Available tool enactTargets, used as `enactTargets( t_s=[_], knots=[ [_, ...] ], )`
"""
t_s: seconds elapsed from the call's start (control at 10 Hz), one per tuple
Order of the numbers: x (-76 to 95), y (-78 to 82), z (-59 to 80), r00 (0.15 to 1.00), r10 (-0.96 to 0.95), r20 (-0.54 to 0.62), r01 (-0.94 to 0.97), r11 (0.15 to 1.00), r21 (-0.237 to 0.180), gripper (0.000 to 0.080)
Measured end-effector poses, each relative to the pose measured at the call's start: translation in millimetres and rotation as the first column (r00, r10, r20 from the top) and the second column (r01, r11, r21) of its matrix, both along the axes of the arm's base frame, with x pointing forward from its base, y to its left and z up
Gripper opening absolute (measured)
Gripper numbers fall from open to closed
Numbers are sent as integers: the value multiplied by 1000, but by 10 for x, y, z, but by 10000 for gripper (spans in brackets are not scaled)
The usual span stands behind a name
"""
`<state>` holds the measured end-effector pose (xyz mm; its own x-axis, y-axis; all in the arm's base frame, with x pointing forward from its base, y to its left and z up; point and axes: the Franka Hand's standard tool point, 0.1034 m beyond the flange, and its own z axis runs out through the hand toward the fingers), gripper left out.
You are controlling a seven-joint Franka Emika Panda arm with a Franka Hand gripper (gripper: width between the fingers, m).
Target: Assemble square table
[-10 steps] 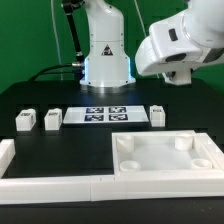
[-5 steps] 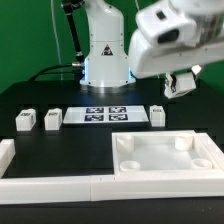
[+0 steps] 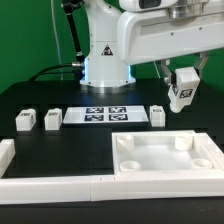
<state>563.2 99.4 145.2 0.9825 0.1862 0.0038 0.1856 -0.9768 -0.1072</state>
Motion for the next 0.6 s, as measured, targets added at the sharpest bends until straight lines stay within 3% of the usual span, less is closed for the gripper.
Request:
enactTargets(
  t_s=[0.2,0.3,0.5,0.6],
  knots=[
    [6,-25,-27,991,-9,135,9,1000,4,290],
    [91,-30,-26,973,-16,228,14,1000,11,290],
    [495,53,14,906,-30,423,13,999,43,290],
    [550,138,-10,873,-29,487,3,999,53,290]
  ],
)
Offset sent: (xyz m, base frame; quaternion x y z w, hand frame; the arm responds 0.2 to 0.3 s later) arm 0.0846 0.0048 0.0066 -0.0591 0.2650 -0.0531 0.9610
